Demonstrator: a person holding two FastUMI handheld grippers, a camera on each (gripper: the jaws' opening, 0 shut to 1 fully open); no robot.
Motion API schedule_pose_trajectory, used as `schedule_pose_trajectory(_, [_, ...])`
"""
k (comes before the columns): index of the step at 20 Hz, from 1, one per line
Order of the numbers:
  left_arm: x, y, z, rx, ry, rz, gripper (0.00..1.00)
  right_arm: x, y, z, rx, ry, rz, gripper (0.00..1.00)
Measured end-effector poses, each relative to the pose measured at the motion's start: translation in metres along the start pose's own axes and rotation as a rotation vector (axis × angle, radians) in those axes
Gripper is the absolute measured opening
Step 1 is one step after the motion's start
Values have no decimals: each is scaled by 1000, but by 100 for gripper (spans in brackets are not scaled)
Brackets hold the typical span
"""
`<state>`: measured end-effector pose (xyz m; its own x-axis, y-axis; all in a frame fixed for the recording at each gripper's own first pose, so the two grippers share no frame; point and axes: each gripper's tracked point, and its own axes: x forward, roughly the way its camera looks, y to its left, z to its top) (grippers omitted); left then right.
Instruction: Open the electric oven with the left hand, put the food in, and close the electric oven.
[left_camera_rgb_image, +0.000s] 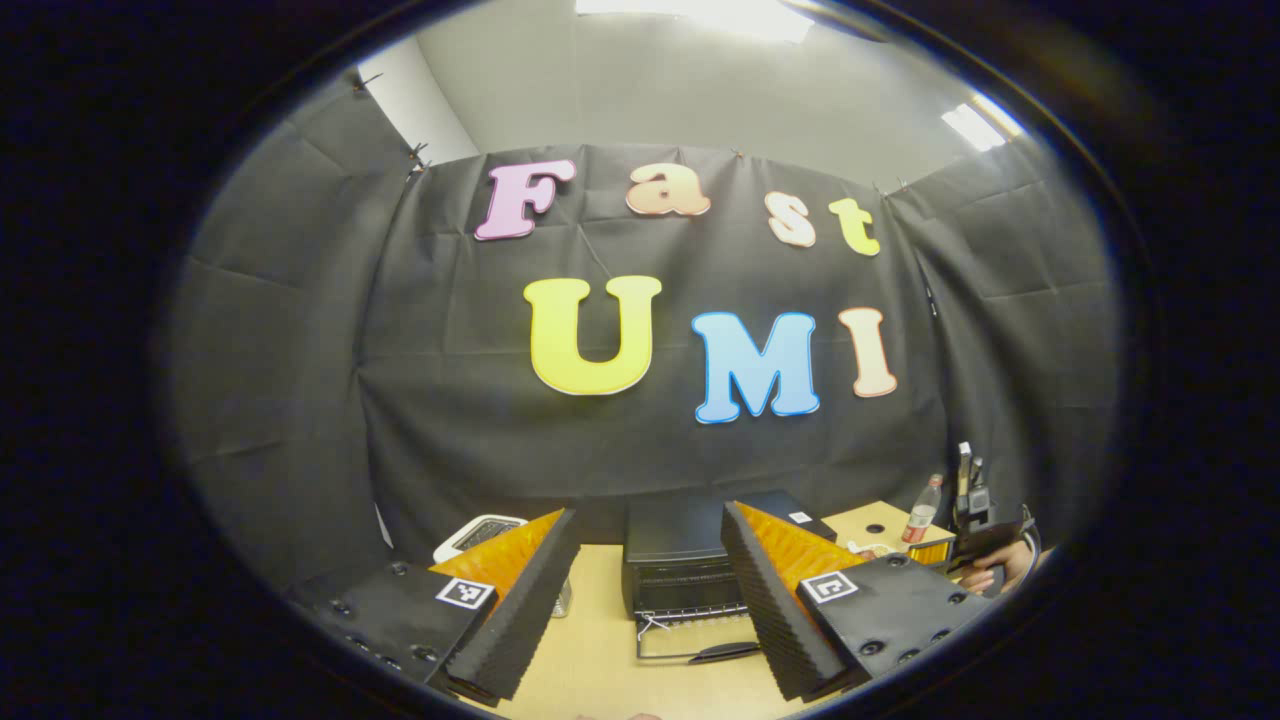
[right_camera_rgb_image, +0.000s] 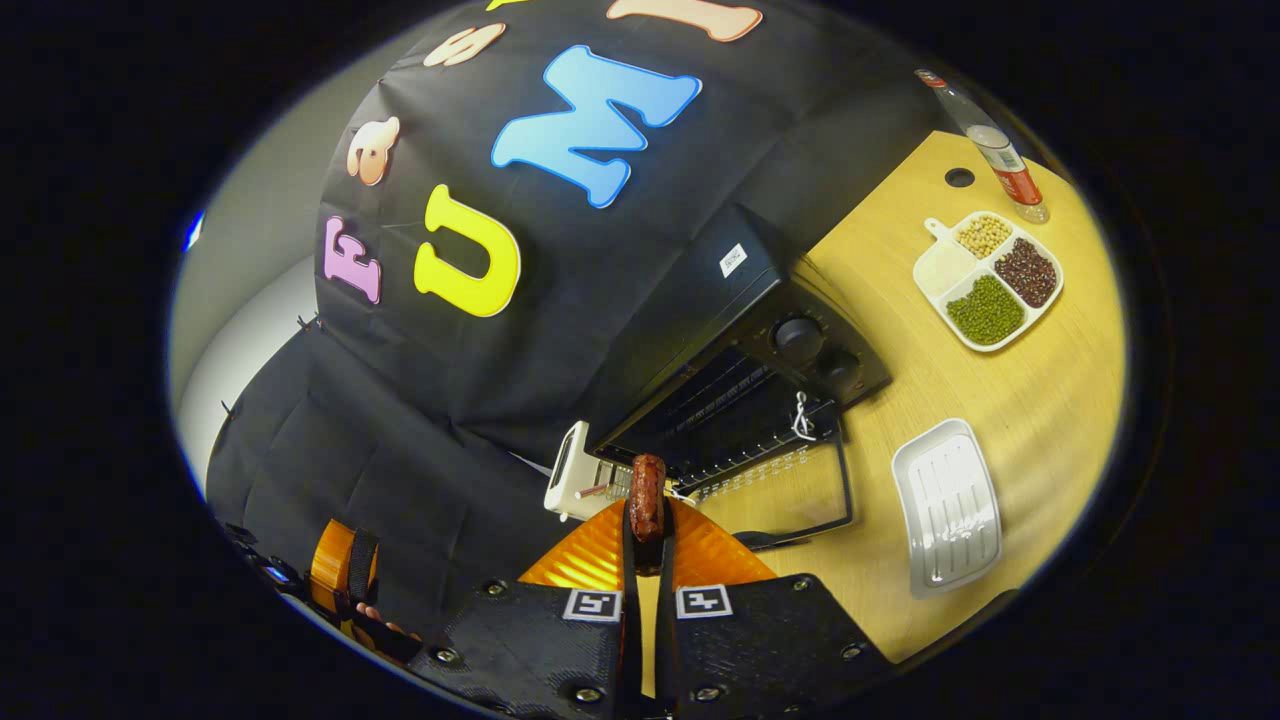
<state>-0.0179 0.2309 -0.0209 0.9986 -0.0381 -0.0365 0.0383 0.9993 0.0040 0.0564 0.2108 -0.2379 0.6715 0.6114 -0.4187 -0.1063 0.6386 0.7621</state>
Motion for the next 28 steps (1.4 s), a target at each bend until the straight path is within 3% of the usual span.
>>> schedule_pose_trajectory(4, [-10, 16, 0, 2, -7, 4, 96, 18, -1, -3, 50, -9, 1, 6])
schedule_pose_trajectory(9, [-15, 26, -8, 6, 22, -5, 100, 64, -10, 8, 300, -91, 53, 5])
schedule_pose_trajectory(13, [-15, 38, -19, 5, 65, 4, 100, 118, -33, 9, 408, -167, 20, 6])
schedule_pose_trajectory(19, [-20, 50, -42, 34, 137, 23, 100, 168, -59, 16, 413, -267, -20, 6])
schedule_pose_trajectory(20, [-21, 50, -45, 30, 147, 25, 96, 176, -61, 19, 415, -280, -21, 6])
schedule_pose_trajectory(21, [-20, 52, -49, 24, 156, 30, 100, 184, -65, 20, 427, -283, -26, 6])
schedule_pose_trajectory(22, [-19, 56, -50, 20, 162, 40, 96, 190, -71, 21, 452, -285, -38, 6])
schedule_pose_trajectory(23, [-18, 58, -54, 13, 171, 43, 100, 189, -73, 23, 481, -294, -49, 6])
schedule_pose_trajectory(25, [-16, 65, -53, -3, 170, 61, 95, 193, -85, 29, 506, -327, -84, 6])
schedule_pose_trajectory(26, [-17, 69, -50, -12, 166, 66, 100, 193, -87, 32, 511, -342, -85, 6])
schedule_pose_trajectory(28, [-13, 70, -52, -30, 164, 71, 95, 195, -90, 35, 522, -334, -118, 6])
